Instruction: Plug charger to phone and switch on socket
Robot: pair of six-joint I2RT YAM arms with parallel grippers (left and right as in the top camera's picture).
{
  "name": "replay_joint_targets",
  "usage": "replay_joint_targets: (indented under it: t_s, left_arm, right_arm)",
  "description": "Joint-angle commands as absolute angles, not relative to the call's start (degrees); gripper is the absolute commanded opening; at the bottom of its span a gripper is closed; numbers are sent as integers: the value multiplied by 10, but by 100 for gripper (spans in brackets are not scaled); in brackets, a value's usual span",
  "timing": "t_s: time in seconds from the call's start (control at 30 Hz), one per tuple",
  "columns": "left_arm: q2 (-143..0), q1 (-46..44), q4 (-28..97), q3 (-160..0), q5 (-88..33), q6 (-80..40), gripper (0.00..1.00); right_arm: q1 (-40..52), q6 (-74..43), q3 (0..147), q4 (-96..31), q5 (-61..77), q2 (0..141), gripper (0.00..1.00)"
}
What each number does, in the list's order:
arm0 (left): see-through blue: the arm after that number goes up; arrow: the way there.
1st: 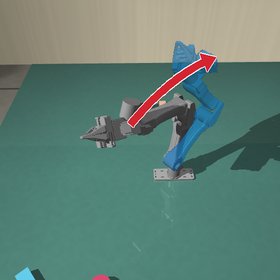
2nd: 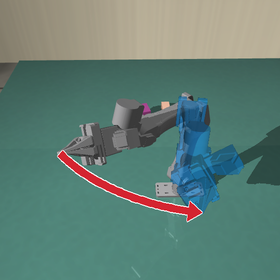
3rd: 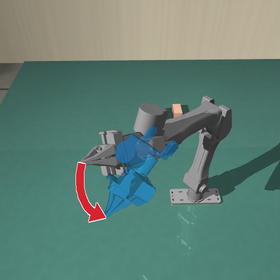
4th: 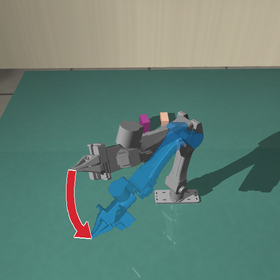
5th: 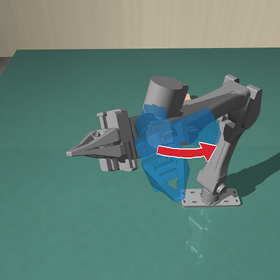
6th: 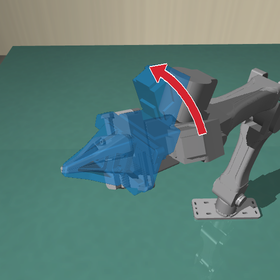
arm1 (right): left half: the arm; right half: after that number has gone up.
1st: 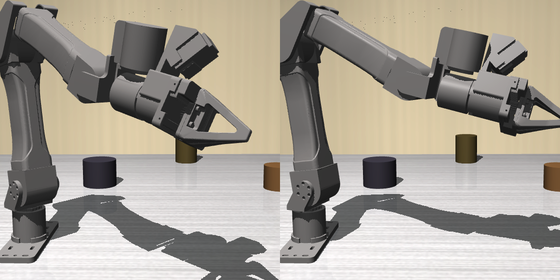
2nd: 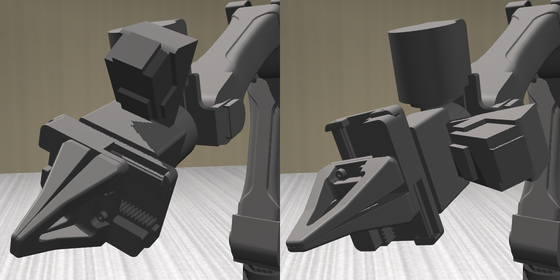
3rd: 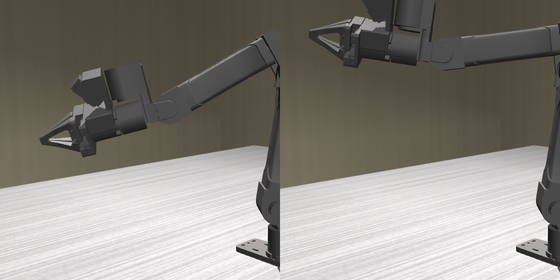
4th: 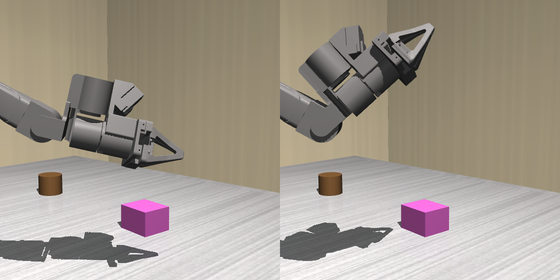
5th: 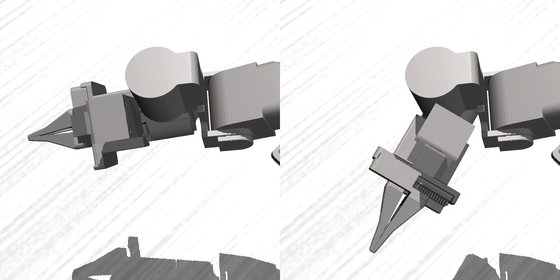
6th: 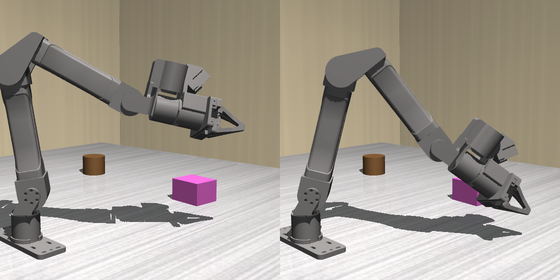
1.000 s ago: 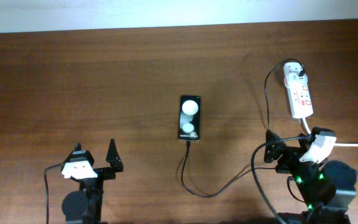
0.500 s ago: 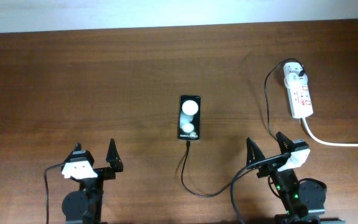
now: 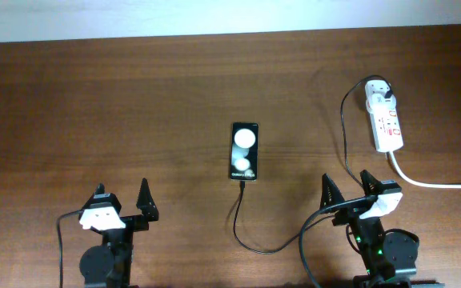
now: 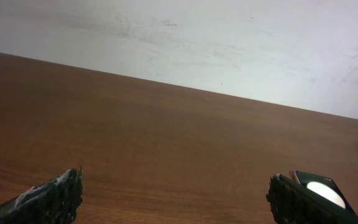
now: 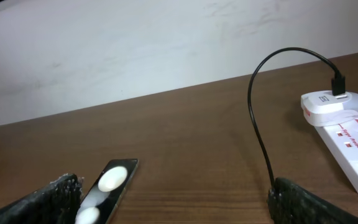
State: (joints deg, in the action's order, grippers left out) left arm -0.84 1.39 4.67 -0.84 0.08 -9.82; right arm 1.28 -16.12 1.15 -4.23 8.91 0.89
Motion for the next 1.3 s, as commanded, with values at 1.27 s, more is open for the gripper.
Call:
replay_joint_targets:
  t_s: [1.27]
  left_arm:
    - [-7, 12, 48, -5, 7, 9, 99]
  right_arm:
    - [19, -123, 3, -36, 97, 2, 99]
